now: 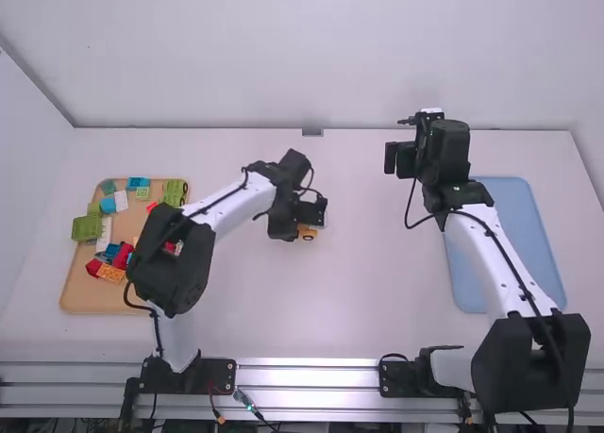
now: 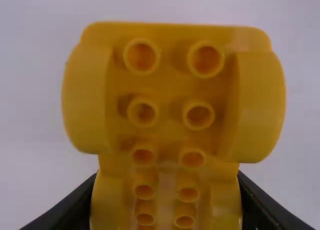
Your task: Assemble lego blocks to make yellow taxi
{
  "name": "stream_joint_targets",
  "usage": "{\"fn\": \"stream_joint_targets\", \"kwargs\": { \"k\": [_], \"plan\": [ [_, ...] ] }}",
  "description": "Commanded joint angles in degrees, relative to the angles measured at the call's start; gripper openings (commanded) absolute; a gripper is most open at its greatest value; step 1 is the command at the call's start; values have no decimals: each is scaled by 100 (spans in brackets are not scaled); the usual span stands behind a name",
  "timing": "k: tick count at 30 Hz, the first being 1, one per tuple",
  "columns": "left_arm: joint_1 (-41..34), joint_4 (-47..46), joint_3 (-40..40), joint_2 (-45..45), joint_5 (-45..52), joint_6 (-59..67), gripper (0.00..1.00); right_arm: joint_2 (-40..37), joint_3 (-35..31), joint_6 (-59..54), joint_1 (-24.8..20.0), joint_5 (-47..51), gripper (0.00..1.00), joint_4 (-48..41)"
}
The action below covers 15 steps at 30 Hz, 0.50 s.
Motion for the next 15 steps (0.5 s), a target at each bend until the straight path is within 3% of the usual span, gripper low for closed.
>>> {"fn": "stream_joint_targets", "kwargs": {
  "k": [1, 15],
  "plan": [
    [-293, 7, -190, 17, -151, -223, 13, 61, 229, 26, 7, 0, 99, -28],
    [-629, 688, -719, 20, -68, -925, 10, 61, 229, -11, 7, -2, 99, -114]
  ]
}}
